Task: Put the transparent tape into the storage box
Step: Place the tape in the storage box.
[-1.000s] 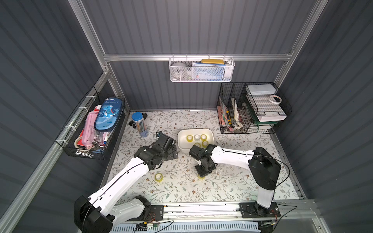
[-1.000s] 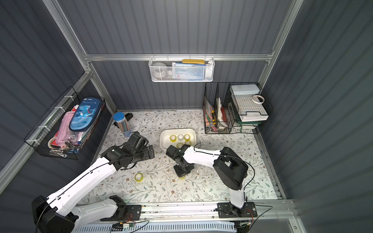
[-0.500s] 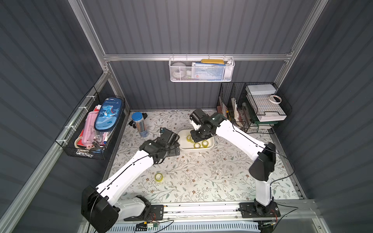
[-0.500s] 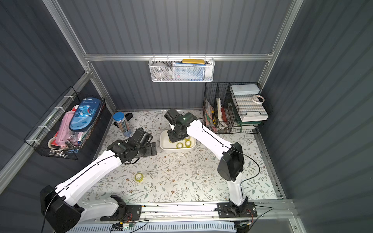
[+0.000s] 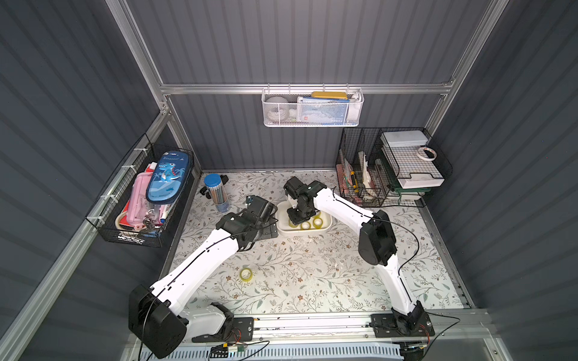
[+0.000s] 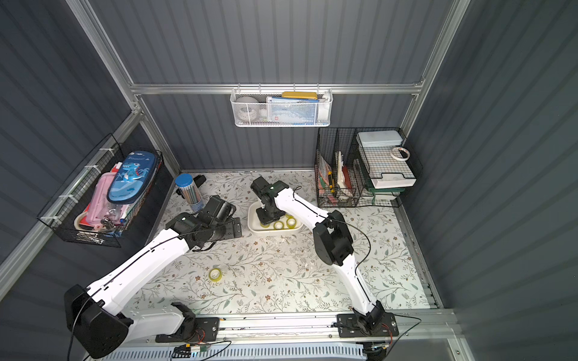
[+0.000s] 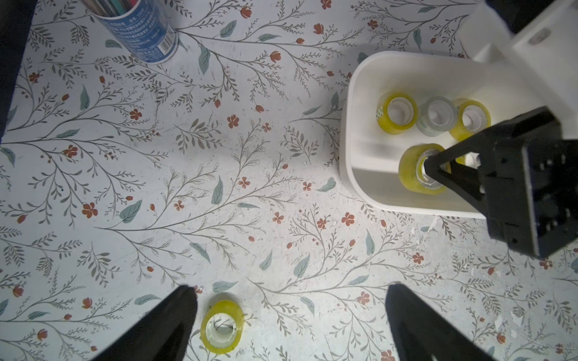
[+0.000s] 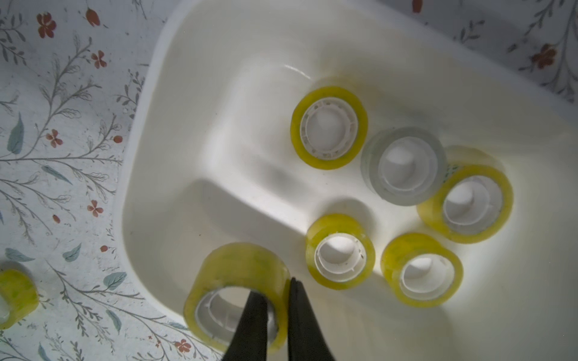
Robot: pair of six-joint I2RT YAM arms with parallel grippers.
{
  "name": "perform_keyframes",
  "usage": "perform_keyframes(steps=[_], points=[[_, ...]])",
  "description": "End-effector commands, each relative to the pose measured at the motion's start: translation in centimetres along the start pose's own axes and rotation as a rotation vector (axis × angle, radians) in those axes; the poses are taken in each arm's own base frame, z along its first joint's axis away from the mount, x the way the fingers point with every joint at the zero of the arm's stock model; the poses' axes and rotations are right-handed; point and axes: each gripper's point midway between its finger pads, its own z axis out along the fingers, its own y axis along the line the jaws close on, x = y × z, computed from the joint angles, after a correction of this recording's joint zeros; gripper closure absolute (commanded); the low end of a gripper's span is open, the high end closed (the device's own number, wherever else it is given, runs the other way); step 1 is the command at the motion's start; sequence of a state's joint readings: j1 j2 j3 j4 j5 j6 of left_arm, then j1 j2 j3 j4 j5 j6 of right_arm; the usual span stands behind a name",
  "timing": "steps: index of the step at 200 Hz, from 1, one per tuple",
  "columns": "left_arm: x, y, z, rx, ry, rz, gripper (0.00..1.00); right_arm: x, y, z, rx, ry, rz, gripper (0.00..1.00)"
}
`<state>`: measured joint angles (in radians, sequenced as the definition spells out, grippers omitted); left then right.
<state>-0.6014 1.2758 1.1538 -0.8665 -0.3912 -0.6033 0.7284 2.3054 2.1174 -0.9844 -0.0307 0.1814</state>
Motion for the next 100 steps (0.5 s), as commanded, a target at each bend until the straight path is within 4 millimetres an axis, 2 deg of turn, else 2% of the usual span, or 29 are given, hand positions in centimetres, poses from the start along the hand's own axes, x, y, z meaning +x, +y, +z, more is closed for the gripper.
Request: perform_keyframes(steps=[1, 35, 100], points=[[-0.4, 0.6, -0.4, -0.022, -0.008, -0.011, 0.01, -0.2, -0.1, 1.3, -0.005, -0.008, -0.015, 1.00], [-1.3, 0.3, -0.2, -0.020, -0.020, -0.002, 0.01, -0.2, -0.5, 2.2, 0.011, -0.007, -0.015, 1.00], [-2.9, -0.8, 0.0, 0.005, -0.035, 0.024, 0.01, -0.1, -0.8, 2.6, 0.023, -0.009, -0.006, 1.00]])
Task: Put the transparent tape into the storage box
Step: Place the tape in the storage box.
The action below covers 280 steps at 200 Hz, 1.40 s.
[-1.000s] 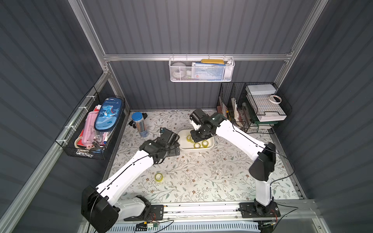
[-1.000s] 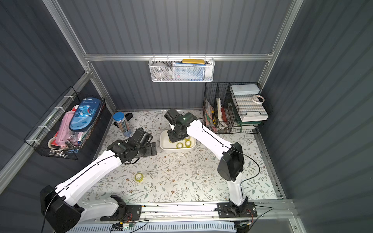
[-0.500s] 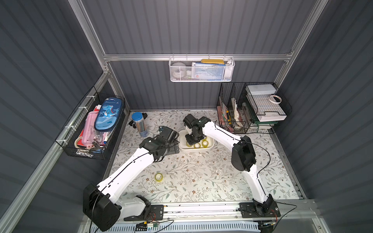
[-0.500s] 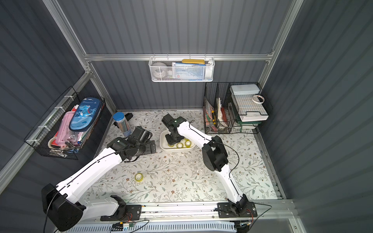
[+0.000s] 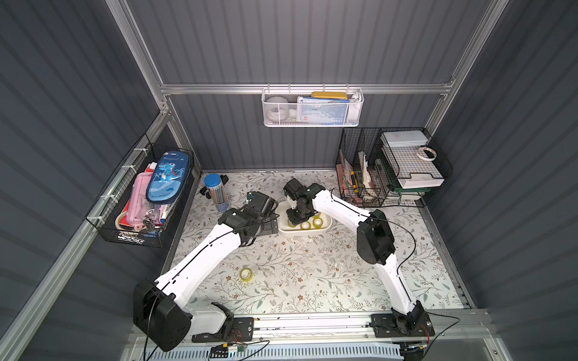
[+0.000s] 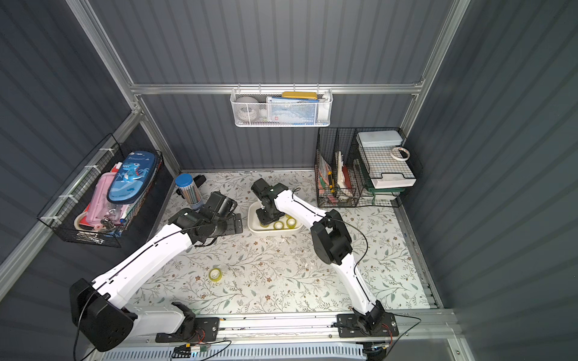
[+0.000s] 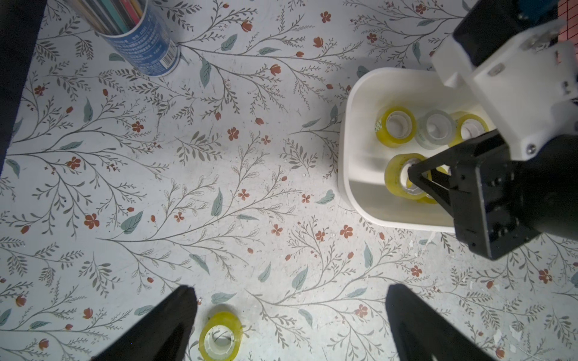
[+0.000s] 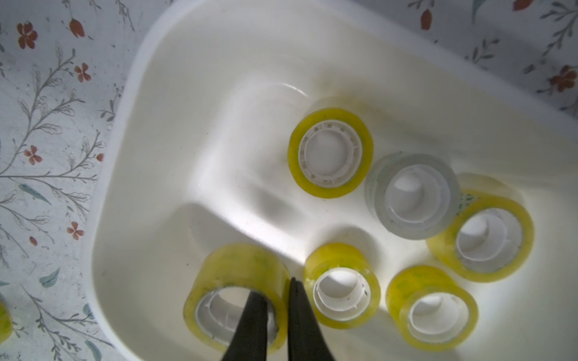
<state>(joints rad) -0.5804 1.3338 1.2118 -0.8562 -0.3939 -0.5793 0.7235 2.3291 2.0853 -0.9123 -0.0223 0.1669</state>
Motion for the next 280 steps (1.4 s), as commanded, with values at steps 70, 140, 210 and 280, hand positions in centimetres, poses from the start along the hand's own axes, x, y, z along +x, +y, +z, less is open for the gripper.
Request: perform_keyframes(steps=[70, 140, 210, 280], points=[[-1.0, -0.3, -0.4, 0.011, -0.012, 0.027, 0.01, -0.1, -0.8, 0.4, 0.040, -0.016, 0.005, 1.00], [-1.0, -0.8, 0.4, 0.023, -0.007, 0.044, 0.01, -0.2, -1.0, 1.4, 0.053, -0.019, 0.009, 1.00], [-1.5, -1.1, 1.0, 0.035, 0.005, 0.056, 0.01, 0.6, -1.5, 3.8, 0.072, 0.012, 0.012, 1.00], [-1.5, -1.0, 1.3, 0.039, 0.015, 0.057, 0.01, 2.0, -2.6, 5.4, 0.129, 0.045, 0.017, 1.00]])
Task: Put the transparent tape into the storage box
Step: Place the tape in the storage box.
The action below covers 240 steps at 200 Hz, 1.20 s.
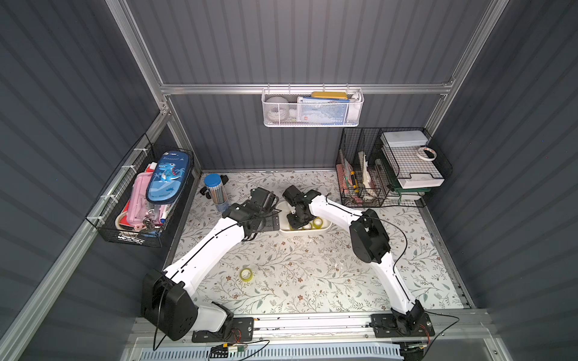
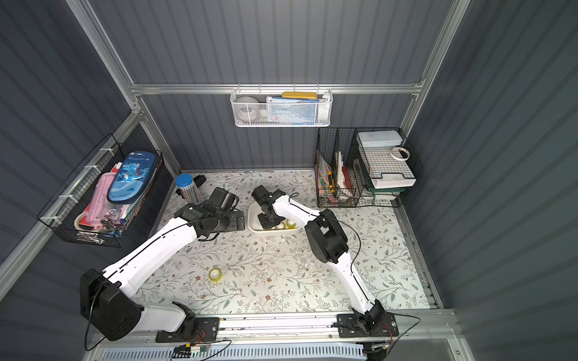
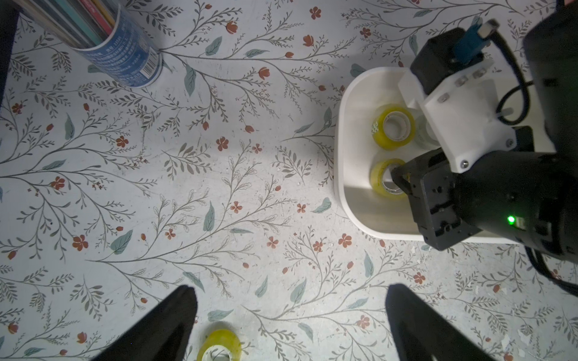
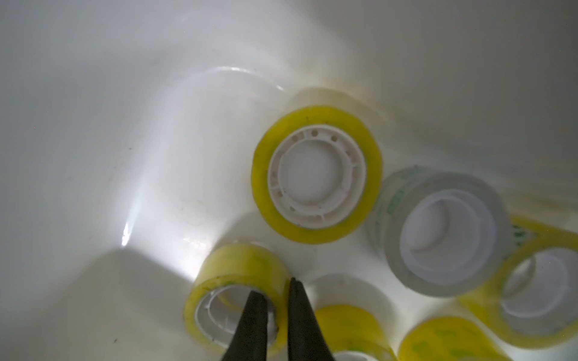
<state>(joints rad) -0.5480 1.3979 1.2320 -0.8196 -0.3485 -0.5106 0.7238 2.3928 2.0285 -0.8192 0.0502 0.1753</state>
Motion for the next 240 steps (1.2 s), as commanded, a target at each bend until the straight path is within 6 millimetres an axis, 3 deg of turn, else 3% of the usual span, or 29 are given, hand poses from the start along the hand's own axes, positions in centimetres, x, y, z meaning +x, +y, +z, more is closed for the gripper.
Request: perform_keyframes(steps=[1, 25, 82, 130, 189, 240], points=[[-0.9, -0.4, -0.4, 0.021, -0.013, 0.014, 0.01, 1.2, -1.1, 1.2, 0.055, 0.035, 0.008, 1.00], [-0.9, -0.4, -0.2, 0.020, -0.009, 0.013, 0.01, 1.5, -1.5, 1.4, 0.076, 0.045, 0.002, 1.00], [-0.9, -0.5, 0.0, 0.029, -0.003, 0.012, 0.01, 1.2, -1.5, 0.9, 0.074, 0.037, -0.005, 0.77], [-0.8, -0.5, 0.2, 0.027, 0.001, 0.013, 0.01, 0.7, -1.1, 0.2, 0.053, 0.025, -0.008, 0.69], [-0.2, -0.1, 0.2, 0.016, 0.023, 0.018, 0.01, -2.0, -0.5, -3.6, -0.005, -0.056, 0.025, 0.64], [1.4, 0.7, 0.5, 0.031, 0.108, -0.006, 0.01, -4.0, -1.3, -7.3, -0.070, -0.130, 0.091, 0.55]])
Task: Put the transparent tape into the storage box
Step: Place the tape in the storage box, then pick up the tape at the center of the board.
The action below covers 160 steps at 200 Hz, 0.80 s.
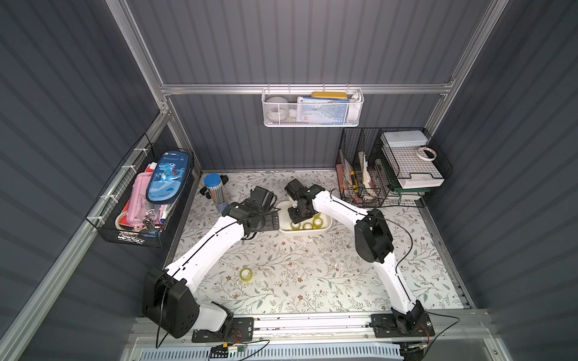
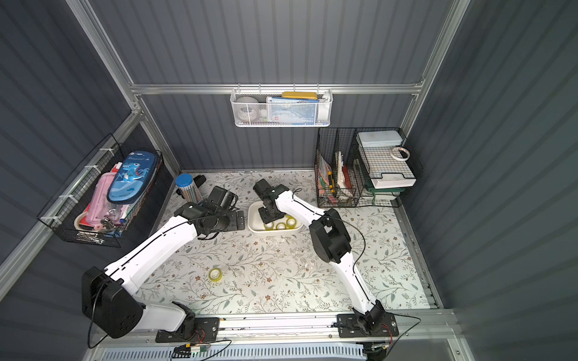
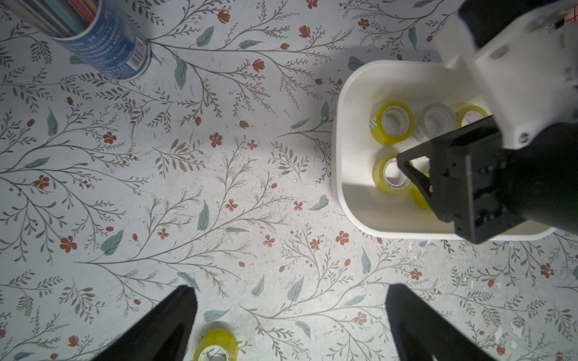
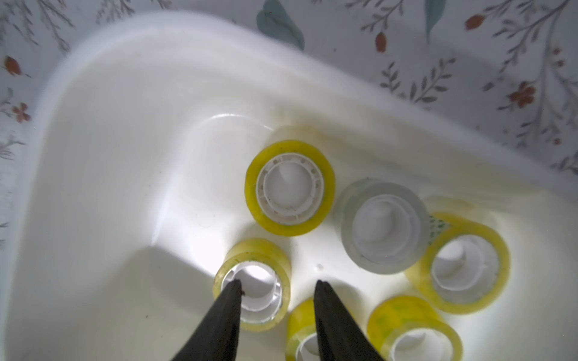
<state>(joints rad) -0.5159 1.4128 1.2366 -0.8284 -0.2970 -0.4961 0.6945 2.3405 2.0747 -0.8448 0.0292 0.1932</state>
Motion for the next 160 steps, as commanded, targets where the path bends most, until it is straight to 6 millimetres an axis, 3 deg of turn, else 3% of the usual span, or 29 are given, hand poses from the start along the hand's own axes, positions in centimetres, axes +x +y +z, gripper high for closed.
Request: perform_keyframes(steps=[1, 41, 72, 122, 160], points=[[1.2, 0.5, 0.0, 0.011, 0.072, 0.002, 0.01, -2.0, -0.2, -3.7, -0.042, -0.062, 0.045, 0.55], [3.3, 2.4, -0.2, 0.017, 0.178, -0.068, 0.00, -1.0, -1.7, -6.1, -0.054, -0.006, 0.124, 0.53], [7.1, 4.4, -0.1, -0.030, 0.303, -0.157, 0.01, 0.6, -2.5, -8.5, -0.044, -0.014, 0.149, 0.53], [13.2, 6.2, 0.8, -0.077, 0.388, -0.352, 0.01, 4.2, -2.7, -11.1, -0.090, -0.031, 0.203, 0.52], [15.4, 7.3, 1.6, -0.108, 0.375, -0.453, 0.01, 7.5, -3.1, -11.8, -0.099, -0.011, 0.225, 0.52]])
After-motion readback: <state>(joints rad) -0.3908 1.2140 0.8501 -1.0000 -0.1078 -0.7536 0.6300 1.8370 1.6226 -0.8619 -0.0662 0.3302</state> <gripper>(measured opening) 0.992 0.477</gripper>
